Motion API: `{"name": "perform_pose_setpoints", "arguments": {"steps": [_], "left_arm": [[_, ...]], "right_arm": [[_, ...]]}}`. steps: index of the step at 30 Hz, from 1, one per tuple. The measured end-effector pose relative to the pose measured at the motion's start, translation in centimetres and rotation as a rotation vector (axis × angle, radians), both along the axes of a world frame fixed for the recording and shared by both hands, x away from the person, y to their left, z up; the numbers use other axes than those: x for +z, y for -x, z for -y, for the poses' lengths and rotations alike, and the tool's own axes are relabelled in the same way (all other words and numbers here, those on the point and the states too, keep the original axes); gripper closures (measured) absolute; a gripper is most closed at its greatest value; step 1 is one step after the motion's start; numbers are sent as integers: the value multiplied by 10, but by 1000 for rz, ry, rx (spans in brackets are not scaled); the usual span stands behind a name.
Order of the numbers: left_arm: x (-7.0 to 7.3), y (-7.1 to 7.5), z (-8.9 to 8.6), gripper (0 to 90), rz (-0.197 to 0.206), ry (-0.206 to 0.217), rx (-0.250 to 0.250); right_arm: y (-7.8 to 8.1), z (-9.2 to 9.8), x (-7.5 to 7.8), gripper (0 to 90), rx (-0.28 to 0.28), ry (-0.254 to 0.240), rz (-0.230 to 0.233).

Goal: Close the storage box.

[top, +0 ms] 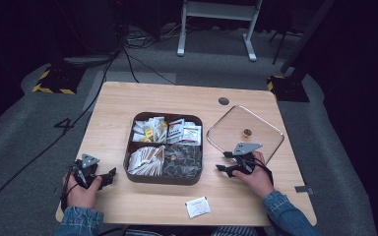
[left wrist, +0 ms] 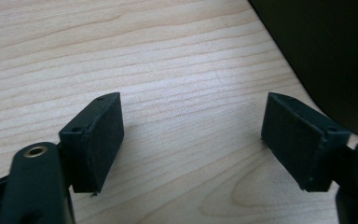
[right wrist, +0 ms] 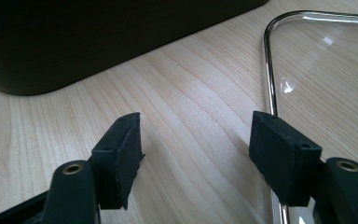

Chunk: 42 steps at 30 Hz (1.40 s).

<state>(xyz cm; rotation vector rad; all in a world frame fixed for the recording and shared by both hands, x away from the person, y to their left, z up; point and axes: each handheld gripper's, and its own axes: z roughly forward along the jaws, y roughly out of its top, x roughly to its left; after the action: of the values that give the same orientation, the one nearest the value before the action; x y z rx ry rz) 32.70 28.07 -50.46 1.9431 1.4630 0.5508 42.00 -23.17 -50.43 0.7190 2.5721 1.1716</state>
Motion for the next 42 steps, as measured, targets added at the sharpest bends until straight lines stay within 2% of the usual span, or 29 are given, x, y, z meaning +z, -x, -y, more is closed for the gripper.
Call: {"name": "perform_pose_setpoints", "arguments": {"steps": [5,17,22,30,33,37,42], "left_arm": [[0,-1,2,209,-2,-23,-2],[0,-3,2,183,-8,-21,-9],[-1,-4,2,172,-9,-20,-11],[-1,-5,1,163,-10,-20,-22],[-1,-5,1,163,-10,-21,-21],[-1,-5,1,163,-10,-21,-21],[-1,-5,1,163,-10,-21,-21]], "right_arm": [[0,0,0,347,0,0,0],[0,-1,0,334,0,2,3],[-1,-3,2,327,1,12,-14],[-11,7,24,353,-33,-42,-40],[-17,13,34,354,-56,-68,-28],[-25,25,47,350,-109,-132,-28],[-38,35,59,338,-163,-142,6]]}}
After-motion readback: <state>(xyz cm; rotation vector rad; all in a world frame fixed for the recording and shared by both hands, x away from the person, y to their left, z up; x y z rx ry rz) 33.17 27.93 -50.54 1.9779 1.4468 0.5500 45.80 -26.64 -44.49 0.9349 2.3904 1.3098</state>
